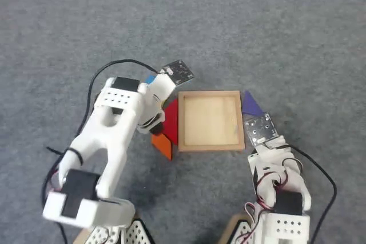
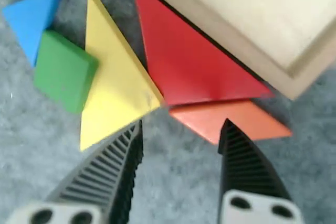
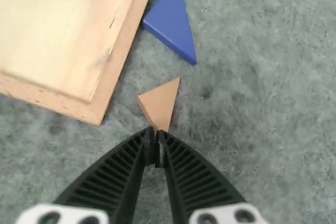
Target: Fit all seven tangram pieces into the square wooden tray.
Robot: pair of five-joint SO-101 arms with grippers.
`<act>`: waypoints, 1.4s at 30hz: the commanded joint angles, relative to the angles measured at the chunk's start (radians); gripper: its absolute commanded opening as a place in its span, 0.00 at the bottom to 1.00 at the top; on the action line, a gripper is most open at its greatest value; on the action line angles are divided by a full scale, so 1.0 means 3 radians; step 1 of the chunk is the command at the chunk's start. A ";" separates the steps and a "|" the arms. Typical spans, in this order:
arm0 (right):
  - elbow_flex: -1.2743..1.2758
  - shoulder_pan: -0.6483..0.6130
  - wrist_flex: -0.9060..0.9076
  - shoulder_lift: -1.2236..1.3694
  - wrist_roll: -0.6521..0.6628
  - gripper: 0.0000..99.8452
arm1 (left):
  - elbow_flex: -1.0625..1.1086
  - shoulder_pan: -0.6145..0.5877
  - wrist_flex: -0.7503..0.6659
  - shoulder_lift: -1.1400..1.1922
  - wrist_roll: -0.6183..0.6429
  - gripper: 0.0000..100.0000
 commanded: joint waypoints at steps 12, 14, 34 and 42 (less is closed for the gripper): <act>0.0056 -0.0023 0.0033 -0.0049 0.0077 0.01 | -0.0187 -0.0153 -0.0757 0.0614 -0.0256 0.23; 0.0056 -0.0028 0.0028 -0.0049 0.0077 0.01 | -0.0187 -0.0220 -0.0798 0.0614 -0.0312 0.23; 0.0056 -0.0028 0.0028 -0.0049 0.0077 0.01 | -0.0381 -0.0465 -0.1018 0.0629 -0.0327 0.22; 0.0056 -0.0028 0.0028 -0.0049 0.0077 0.01 | -0.0739 -0.0563 -0.1008 0.0609 -0.0164 0.22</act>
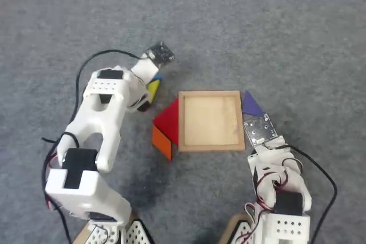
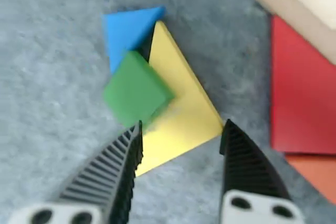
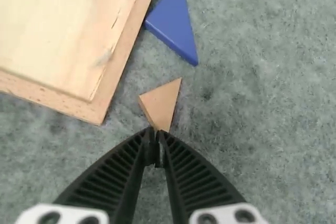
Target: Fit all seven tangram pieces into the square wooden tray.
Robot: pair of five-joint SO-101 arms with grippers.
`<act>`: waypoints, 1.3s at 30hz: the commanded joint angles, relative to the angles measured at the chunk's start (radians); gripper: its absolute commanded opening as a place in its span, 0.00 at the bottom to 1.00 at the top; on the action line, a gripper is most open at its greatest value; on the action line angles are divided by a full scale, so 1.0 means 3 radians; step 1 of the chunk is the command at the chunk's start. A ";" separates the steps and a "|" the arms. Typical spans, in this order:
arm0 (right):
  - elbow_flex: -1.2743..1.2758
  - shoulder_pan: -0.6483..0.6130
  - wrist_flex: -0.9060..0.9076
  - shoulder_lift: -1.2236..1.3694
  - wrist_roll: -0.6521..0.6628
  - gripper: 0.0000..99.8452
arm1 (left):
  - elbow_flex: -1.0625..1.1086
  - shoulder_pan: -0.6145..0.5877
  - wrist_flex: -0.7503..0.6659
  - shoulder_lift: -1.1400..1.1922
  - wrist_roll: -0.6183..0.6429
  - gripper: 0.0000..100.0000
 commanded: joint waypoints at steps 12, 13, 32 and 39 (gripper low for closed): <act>0.0056 -0.0018 0.0028 -0.0049 0.0066 0.01 | -0.0800 -0.0281 -0.0092 -0.0015 0.0450 0.22; 0.0056 -0.0018 0.0028 -0.0049 0.0066 0.01 | -0.0800 -0.0281 -0.0092 -0.0010 0.0460 0.22; 0.0056 -0.0018 0.0028 -0.0049 0.0066 0.01 | -0.2744 -0.0220 0.1125 0.1944 0.2066 0.17; 0.0056 -0.0018 0.0028 -0.0049 0.0066 0.01 | -0.2995 -0.0015 0.2302 0.1918 0.1601 0.14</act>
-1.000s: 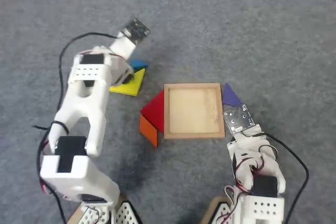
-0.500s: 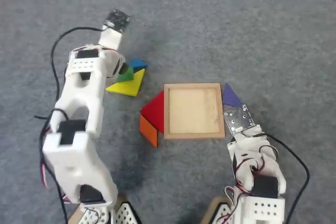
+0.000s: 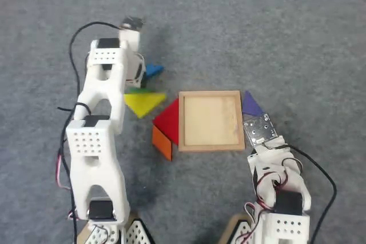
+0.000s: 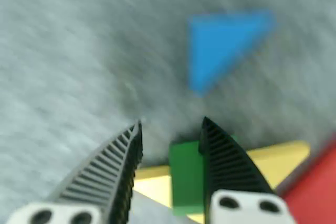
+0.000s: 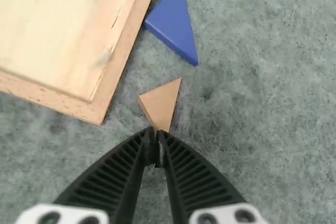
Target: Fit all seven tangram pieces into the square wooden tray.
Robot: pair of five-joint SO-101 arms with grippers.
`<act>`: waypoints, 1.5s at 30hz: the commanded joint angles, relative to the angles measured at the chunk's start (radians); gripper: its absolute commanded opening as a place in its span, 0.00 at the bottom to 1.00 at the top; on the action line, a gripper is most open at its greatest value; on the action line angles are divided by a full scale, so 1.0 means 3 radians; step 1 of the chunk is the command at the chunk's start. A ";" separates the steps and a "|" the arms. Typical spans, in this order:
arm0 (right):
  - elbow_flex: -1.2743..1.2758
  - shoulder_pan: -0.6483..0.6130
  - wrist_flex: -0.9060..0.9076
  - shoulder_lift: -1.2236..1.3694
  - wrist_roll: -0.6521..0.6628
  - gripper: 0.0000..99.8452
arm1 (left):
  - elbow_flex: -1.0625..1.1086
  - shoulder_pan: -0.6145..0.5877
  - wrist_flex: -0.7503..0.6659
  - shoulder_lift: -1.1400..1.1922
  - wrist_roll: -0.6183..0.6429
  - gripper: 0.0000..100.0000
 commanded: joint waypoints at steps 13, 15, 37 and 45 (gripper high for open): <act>0.0056 -0.0023 0.0028 -0.0049 0.0066 0.01 | 0.0100 -0.0010 0.0839 -0.1381 -0.0517 0.14; 0.0056 -0.0023 0.0028 -0.0049 0.0066 0.01 | 0.0202 -0.0041 0.0793 -0.1734 -0.0547 0.14; 0.0056 -0.0023 0.0028 -0.0049 0.0072 0.01 | 0.4283 -0.0220 -0.1744 -0.3370 -0.1964 0.26; 0.0056 -0.0023 0.0028 -0.0049 0.0072 0.01 | 0.4503 -0.0399 -0.2066 -0.3365 -0.2394 0.26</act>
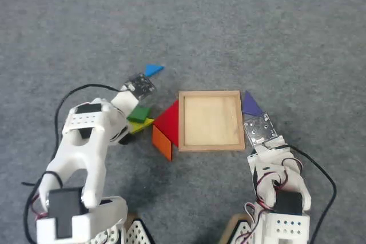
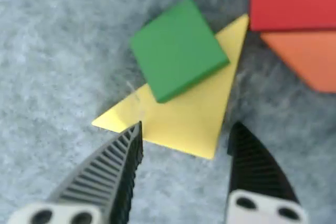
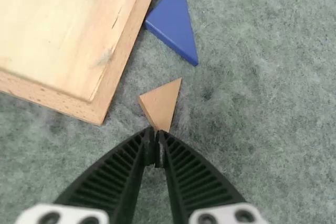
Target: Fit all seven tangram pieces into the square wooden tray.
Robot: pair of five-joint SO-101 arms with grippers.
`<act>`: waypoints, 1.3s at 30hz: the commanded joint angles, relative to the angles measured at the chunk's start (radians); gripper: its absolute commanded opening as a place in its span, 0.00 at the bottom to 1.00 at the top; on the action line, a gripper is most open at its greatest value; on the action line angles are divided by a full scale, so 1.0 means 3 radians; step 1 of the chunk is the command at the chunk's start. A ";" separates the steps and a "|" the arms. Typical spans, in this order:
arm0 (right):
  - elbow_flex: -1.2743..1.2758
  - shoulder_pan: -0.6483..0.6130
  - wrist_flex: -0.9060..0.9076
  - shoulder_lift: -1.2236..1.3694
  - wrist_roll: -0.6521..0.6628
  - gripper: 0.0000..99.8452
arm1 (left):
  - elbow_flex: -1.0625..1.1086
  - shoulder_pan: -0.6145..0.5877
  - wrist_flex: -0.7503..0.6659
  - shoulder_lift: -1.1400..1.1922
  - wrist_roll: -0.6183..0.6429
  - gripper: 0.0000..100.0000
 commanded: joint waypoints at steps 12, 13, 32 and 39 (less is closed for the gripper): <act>0.0056 -0.0018 0.0028 -0.0049 0.0072 0.01 | -0.0074 -0.0041 -0.0772 0.0240 -0.0460 0.25; 0.0056 -0.0018 0.0028 -0.0049 0.0072 0.01 | -0.0125 -0.0041 -0.0777 0.0271 -0.0471 0.25; 0.0056 -0.0018 0.0028 -0.0049 0.0072 0.01 | -0.0422 -0.0026 -0.0644 0.0552 -0.0639 0.11; 0.0056 -0.0023 0.0028 -0.0049 0.0072 0.01 | -0.0412 -0.0041 -0.0639 0.0552 -0.0639 0.11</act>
